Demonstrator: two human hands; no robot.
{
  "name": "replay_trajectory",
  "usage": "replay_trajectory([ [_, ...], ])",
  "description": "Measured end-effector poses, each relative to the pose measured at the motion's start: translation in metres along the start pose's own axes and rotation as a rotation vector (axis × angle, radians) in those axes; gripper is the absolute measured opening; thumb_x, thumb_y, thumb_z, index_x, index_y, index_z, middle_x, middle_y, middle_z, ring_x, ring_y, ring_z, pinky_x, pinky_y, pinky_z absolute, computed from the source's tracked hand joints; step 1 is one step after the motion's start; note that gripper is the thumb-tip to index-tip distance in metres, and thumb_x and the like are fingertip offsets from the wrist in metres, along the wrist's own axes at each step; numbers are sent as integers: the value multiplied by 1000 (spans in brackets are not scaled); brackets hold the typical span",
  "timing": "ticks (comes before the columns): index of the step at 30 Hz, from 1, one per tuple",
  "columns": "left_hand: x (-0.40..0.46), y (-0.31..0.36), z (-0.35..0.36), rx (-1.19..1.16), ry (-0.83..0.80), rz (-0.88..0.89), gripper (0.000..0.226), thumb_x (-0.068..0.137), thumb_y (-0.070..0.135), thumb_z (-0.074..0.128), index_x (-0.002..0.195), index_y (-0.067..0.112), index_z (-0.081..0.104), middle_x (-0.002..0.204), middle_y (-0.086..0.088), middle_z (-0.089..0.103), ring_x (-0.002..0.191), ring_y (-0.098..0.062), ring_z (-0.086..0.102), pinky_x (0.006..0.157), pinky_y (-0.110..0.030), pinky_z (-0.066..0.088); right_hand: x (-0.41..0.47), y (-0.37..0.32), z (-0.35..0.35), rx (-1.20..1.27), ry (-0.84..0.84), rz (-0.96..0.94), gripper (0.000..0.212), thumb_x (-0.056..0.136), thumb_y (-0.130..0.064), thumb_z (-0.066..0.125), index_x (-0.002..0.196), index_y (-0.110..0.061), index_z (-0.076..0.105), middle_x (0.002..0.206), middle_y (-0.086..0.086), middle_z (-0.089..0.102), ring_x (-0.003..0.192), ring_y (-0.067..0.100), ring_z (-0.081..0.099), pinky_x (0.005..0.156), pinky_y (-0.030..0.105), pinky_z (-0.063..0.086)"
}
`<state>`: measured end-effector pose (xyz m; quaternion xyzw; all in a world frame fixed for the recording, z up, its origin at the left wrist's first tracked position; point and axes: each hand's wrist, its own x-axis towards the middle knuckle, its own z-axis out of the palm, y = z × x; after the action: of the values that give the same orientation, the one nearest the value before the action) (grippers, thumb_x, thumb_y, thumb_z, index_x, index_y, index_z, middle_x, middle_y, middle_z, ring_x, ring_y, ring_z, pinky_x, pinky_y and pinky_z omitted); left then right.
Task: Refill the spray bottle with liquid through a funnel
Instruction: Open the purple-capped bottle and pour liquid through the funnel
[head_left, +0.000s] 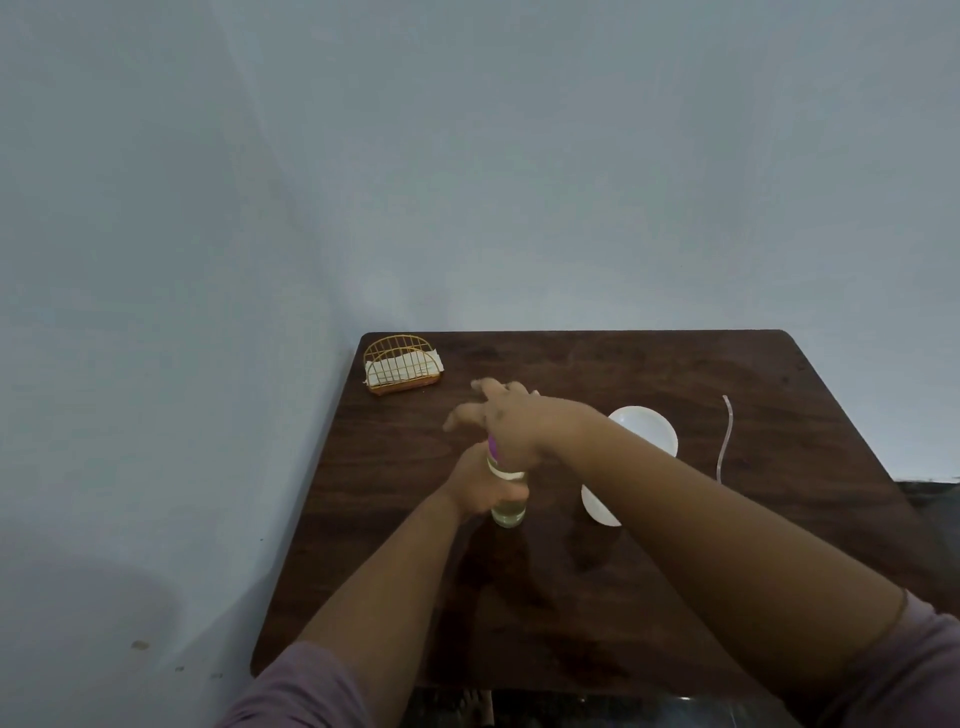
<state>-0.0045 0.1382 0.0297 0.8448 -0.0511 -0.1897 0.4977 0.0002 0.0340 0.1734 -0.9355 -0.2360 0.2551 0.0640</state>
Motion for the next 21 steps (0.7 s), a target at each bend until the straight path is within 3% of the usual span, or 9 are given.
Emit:
replay_trajectory([
  [1,-1,1,0,-23,9,-6,37,73,-7,71,106,6,62,106,-11,66,87,-7,60,77,-24,51,0,-3,3,26,94,18,57,90,-25,60,140,-37,33,150,8,22,135,34,26,106,52,32],
  [3,-2,3,-1,-27,3,4,40,74,-6,72,109,10,62,105,-5,66,92,-10,62,77,-22,53,7,-6,15,88,215,175,52,92,-48,53,135,-22,39,137,10,42,124,32,42,93,44,42],
  [4,-1,1,0,-30,-19,10,40,75,-5,73,111,8,62,102,-1,65,92,-10,62,74,-17,52,8,-8,20,59,206,239,53,91,-50,53,131,-16,42,128,11,50,116,30,50,85,39,44],
  [6,0,1,1,-8,-16,-18,40,77,-3,73,114,4,62,93,7,62,86,-7,60,66,-7,48,10,-6,22,-61,100,226,47,91,-30,59,132,-14,40,124,11,53,109,29,55,80,37,46],
  [9,1,3,0,72,-20,27,43,77,2,71,119,6,61,100,5,62,92,-7,59,68,-4,44,3,-4,9,-139,-25,37,69,77,-2,69,132,-27,38,135,9,32,123,34,40,100,45,40],
  [12,-2,5,-1,132,-45,76,46,83,5,69,127,11,57,113,6,59,100,-6,56,70,5,37,5,-4,12,-36,55,60,70,78,-26,75,134,-28,32,138,9,28,126,36,34,106,52,35],
  [15,-1,4,-1,58,-31,6,44,80,-2,70,122,8,60,101,9,60,86,2,57,74,-10,49,12,-4,25,151,176,307,54,93,-46,53,134,-15,37,133,12,45,120,32,48,90,42,45],
  [18,-1,4,2,31,-5,-19,46,77,-1,72,120,10,61,111,-3,65,100,-13,61,89,-36,53,14,-8,26,-60,68,241,43,95,-20,51,135,-10,38,132,14,47,116,33,51,82,38,44],
  [21,-1,4,3,8,32,-7,38,72,-3,72,107,12,64,105,-6,69,97,-18,65,84,-35,54,7,-11,9,-260,-64,68,55,84,-2,63,133,-16,43,133,12,36,120,34,42,86,37,45],
])
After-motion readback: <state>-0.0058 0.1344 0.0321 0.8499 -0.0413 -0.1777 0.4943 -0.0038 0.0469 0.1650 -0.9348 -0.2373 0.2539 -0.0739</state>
